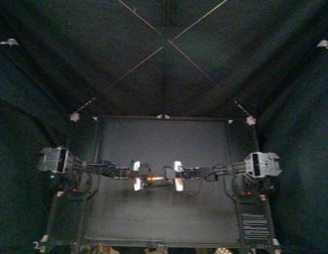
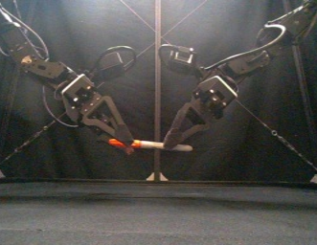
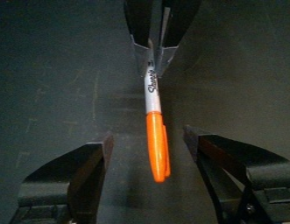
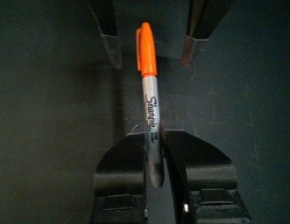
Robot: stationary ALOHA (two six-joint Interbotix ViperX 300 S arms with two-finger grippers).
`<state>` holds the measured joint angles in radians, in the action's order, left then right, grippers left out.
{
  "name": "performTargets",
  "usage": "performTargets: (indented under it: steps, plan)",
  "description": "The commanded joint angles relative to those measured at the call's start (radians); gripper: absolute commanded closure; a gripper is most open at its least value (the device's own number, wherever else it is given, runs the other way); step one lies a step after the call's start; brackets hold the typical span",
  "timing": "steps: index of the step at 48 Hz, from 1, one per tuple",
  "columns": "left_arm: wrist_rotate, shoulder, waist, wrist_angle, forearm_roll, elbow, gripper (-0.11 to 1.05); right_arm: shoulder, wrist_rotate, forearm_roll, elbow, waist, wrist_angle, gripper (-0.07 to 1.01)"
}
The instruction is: Uncap the pen
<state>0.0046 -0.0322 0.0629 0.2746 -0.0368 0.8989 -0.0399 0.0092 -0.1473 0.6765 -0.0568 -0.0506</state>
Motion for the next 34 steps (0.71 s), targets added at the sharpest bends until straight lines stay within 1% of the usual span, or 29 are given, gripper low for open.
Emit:
performTargets:
  steps: [1, 2, 5, 10, 11, 14, 21, 28, 29, 34]
  plan:
    - [0.0015, -0.006, 0.006, -0.003, 0.003, -0.021, 0.22, 0.038, -0.003, 0.0, -0.009, 0.0, -0.008, 0.5]
    - [0.0015, -0.006, 0.008, -0.006, 0.003, -0.02, 0.27, 0.038, -0.003, 0.0, -0.006, 0.0, -0.009, 0.5]
    - [0.0015, -0.008, 0.012, -0.014, 0.005, -0.017, 0.34, 0.038, -0.003, 0.0, 0.0, 0.0, -0.008, 0.5]
    - [0.0015, -0.025, 0.012, -0.02, 0.005, 0.005, 0.42, 0.055, 0.0, 0.006, 0.04, -0.005, -0.012, 0.5]
    - [0.0031, -0.031, 0.012, -0.02, 0.005, 0.011, 0.42, 0.063, 0.0, 0.008, 0.051, -0.005, -0.015, 0.5]
    - [0.0031, -0.051, 0.012, -0.02, 0.006, 0.029, 0.42, 0.087, 0.0, 0.017, 0.089, -0.006, -0.035, 0.5]
    - [0.0031, -0.106, 0.011, -0.018, 0.021, 0.074, 0.42, 0.156, 0.0, 0.052, 0.176, -0.018, -0.098, 0.5]
    - [0.0031, -0.152, 0.006, -0.017, 0.029, 0.114, 0.42, 0.215, 0.0, 0.071, 0.241, -0.018, -0.117, 0.5]
    - [0.0015, -0.16, 0.006, -0.017, 0.031, 0.123, 0.42, 0.221, 0.0, 0.075, 0.247, -0.018, -0.118, 0.5]
    - [0.0015, -0.183, 0.003, -0.018, 0.031, 0.141, 0.42, 0.244, 0.0, 0.078, 0.27, -0.018, -0.127, 0.5]
